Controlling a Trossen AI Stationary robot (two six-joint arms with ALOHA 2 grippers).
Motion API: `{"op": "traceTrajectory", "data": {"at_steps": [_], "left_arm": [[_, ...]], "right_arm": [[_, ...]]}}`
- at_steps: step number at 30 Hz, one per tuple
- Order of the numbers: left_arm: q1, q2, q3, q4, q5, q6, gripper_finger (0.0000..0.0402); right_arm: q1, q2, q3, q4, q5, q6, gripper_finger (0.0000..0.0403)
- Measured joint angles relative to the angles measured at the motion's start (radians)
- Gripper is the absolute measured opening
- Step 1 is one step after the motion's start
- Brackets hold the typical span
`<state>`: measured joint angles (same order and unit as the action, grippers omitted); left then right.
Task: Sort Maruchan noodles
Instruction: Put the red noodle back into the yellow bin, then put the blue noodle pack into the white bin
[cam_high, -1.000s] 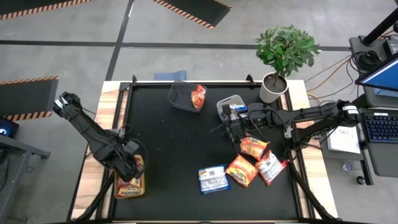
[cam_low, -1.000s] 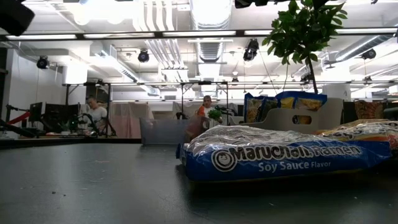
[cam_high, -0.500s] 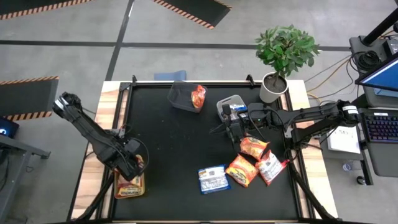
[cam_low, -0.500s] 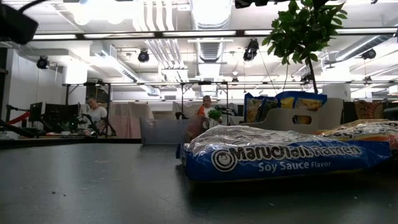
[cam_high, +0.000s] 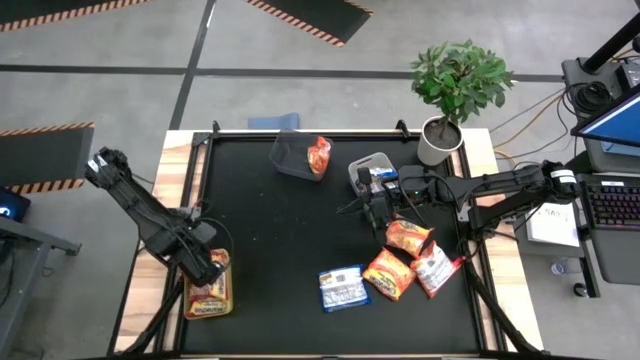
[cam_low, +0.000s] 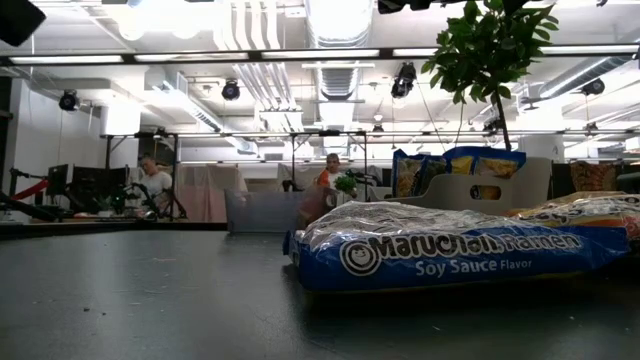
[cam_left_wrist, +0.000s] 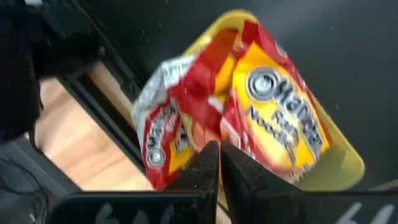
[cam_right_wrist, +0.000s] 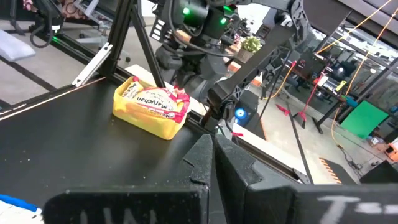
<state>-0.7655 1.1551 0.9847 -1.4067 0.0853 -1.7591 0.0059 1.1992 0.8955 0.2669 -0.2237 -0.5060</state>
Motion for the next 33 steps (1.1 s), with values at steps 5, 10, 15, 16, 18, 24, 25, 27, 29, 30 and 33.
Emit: {"op": "traceTrajectory", "data": {"at_steps": [5,10,15,16,18,24,25,27,29,30,33], "left_arm": [[0.0,0.016,-0.043,0.015,-0.015,0.01,0.0],[0.0,0.02,-0.122,0.099,-0.015,0.005,0.0],[0.0,0.018,-0.143,0.121,-0.014,0.005,0.0],[0.0,0.016,-0.136,0.117,-0.015,0.005,0.0],[0.0,0.009,-0.114,0.118,-0.016,0.014,0.0],[0.001,0.005,-0.012,0.123,-0.129,0.133,0.0],[0.001,0.005,0.006,0.131,-0.165,0.17,0.0],[0.001,0.004,0.036,0.175,-0.258,0.263,0.0],[0.003,0.004,0.053,0.243,-0.34,0.388,0.0],[0.008,0.004,0.057,0.284,-0.377,0.461,0.0],[0.04,0.004,0.051,0.399,-0.422,0.657,0.0]], "right_arm": [[0.0,0.0,0.0,0.0,0.0,0.0,0.0009],[0.0,0.0,0.0,0.0,0.0,0.0,0.0009],[0.0,0.0,0.0,0.0,0.0,0.0,0.0009],[0.0,0.0,0.0,0.0,0.0,0.001,0.0009],[0.0,0.0,0.0,0.0,0.0,0.007,0.0009],[0.0,0.0,0.0,0.0,0.016,0.017,0.0009],[0.0,0.0,0.0,0.0,0.016,0.021,0.0009],[0.0,0.0,0.0,-0.001,0.016,0.035,0.0009],[0.0,0.0,0.0,-0.001,0.016,0.047,0.0009],[0.0,0.0,0.0,-0.001,0.016,0.056,0.0009],[0.0,0.0,0.0,-0.002,0.016,0.084,0.0009]]}}
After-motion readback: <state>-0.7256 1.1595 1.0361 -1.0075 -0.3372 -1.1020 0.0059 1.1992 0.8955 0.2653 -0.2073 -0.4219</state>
